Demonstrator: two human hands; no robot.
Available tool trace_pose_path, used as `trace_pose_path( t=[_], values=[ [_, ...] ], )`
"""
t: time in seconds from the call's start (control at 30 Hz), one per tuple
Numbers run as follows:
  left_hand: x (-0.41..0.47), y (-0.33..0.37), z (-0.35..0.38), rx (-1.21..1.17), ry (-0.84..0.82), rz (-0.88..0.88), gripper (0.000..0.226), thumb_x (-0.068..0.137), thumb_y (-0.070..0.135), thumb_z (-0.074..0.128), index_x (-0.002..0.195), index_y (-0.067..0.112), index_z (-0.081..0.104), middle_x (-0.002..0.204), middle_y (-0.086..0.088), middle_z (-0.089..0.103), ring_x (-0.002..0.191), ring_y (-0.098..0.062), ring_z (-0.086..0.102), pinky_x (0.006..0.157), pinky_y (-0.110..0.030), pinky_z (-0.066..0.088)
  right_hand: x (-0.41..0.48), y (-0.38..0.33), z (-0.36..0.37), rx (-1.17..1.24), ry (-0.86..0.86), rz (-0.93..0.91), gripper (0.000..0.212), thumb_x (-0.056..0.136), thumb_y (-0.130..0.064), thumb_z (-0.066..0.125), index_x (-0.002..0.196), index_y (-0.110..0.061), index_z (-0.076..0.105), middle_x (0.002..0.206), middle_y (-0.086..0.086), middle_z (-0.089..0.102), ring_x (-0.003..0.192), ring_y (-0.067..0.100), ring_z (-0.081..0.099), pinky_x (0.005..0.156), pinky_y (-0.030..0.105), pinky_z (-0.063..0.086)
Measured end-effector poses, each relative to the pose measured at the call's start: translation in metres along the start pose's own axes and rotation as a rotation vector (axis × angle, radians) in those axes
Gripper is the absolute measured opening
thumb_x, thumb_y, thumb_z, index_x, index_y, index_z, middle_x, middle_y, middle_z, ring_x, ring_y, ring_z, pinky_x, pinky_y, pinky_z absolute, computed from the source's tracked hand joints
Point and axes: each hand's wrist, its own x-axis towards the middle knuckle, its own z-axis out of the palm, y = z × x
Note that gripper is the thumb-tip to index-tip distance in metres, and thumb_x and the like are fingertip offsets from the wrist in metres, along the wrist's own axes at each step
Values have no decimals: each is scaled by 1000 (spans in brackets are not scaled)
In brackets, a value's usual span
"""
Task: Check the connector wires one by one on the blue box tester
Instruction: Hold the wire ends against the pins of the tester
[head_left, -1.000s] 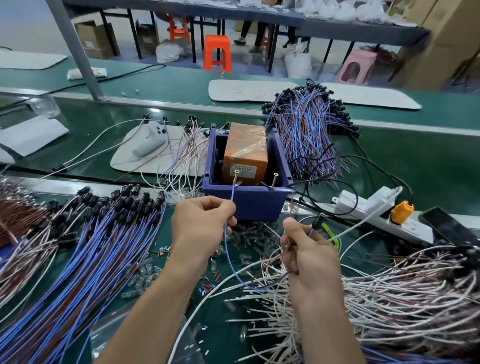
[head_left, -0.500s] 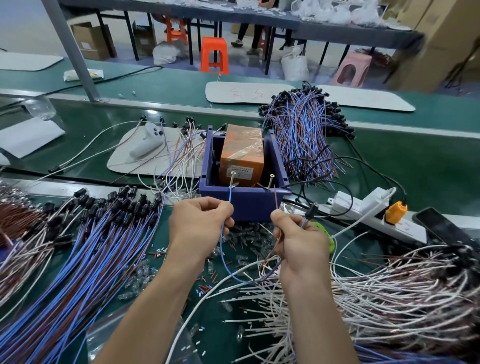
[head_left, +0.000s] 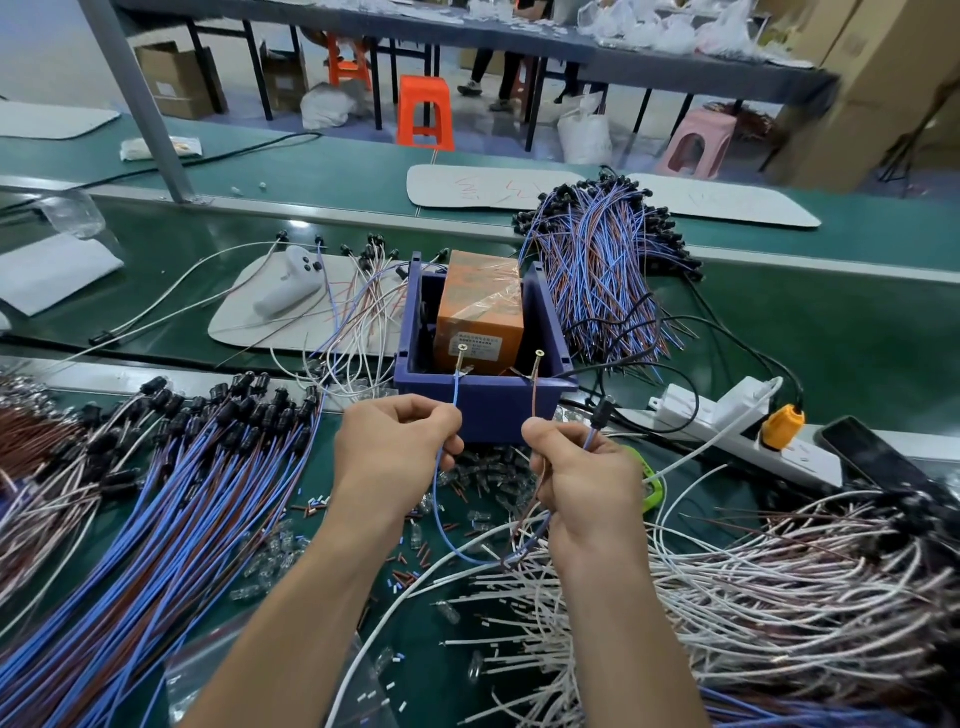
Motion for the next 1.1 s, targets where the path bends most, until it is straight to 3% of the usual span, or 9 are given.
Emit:
trace_pose_path(
  t=[0.47,0.6,0.77,0.97,1.1],
  values=[
    [0,-4,-4,-35,55,-11,26,86,15,75,64,29,77,61,-3,73,49,-14,63,68,-45,62,-10,3,-15,68,31,15,44,86,-2,76,49,-25,72,51,-1,56,45,8,46,44,18,38],
    [0,-4,-3,-32,45,-7,28,86,14,74,63,30,77,61,-3,73,48,-12,62,65,-38,58,-12,5,-18,66,38,36,36,86,-1,76,54,-17,70,52,3,55,46,11,44,41,18,34],
    [-2,-2,1,-21,11,-1,27,86,14,73,63,29,77,61,-3,73,48,-11,60,64,-35,56,-12,7,-21,47,47,60,17,86,-2,76,75,-9,65,54,4,53,47,12,43,41,19,33],
    [-1,-1,1,-16,10,9,27,86,12,72,63,27,77,60,-3,72,48,-13,57,63,-37,53,-11,6,-21,62,46,72,24,86,-3,76,68,-13,64,52,-1,56,49,11,42,49,23,34],
    [-2,-1,1,-13,5,14,27,87,13,72,63,27,77,60,-4,72,48,-13,57,63,-38,54,-9,6,-20,66,47,57,27,86,-3,77,64,-15,66,52,1,55,47,12,42,44,20,34]
  ],
)
